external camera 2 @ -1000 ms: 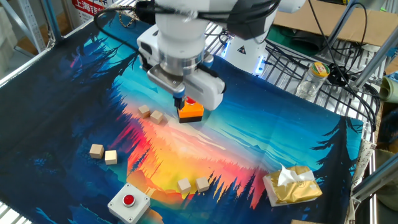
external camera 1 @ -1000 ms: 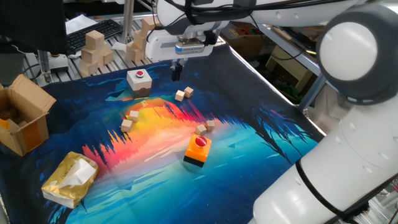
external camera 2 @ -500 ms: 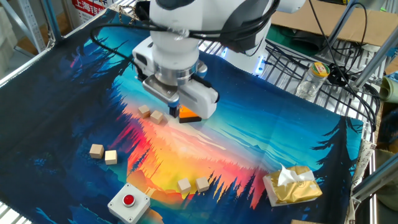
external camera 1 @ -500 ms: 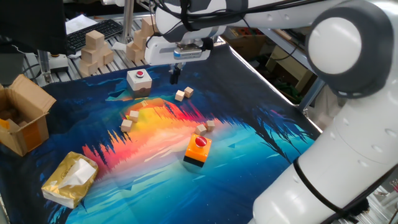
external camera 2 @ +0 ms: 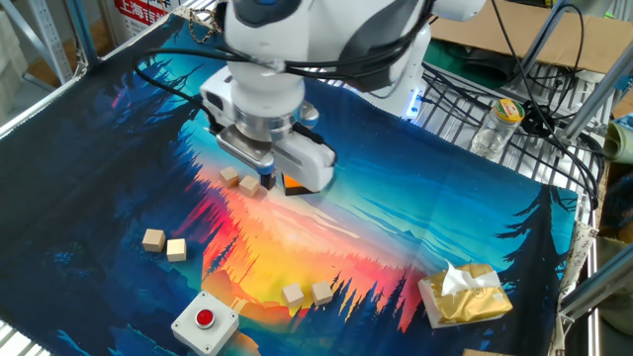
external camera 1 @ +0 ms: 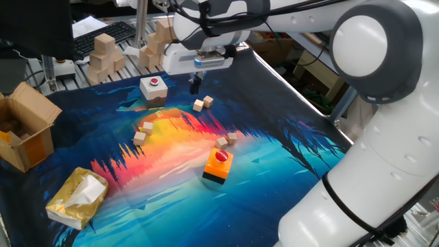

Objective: Stack the blocks into a pyramid shape

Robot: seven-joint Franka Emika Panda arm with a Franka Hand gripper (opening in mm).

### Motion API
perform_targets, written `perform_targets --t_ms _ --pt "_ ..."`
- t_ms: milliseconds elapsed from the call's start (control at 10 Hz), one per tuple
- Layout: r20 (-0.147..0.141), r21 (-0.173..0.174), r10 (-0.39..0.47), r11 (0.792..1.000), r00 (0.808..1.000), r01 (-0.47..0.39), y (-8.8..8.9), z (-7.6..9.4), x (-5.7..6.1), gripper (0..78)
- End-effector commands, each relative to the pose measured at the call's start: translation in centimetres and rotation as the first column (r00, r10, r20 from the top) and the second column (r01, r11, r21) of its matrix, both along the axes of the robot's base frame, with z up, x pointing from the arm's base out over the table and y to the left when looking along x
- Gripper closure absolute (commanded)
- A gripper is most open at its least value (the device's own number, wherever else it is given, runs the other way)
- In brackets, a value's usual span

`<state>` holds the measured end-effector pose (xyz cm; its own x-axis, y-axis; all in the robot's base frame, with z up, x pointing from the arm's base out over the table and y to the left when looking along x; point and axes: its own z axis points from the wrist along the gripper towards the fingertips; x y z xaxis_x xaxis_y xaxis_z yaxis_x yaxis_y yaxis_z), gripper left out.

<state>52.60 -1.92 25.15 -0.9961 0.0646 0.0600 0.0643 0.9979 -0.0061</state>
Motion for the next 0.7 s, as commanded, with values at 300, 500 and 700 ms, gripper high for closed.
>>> perform_targets --t_ms 300,500,700 --pt "0.012 0.001 0.017 1.0 1.0 -0.017 -1.15 -0.36 0.06 77.6" --pt "0.012 0.002 0.02 1.0 1.0 -0.02 -1.15 -0.36 0.06 77.6" --pt "0.004 0.004 0.006 1.0 1.0 -0.006 -1.15 -0.36 0.06 77.6"
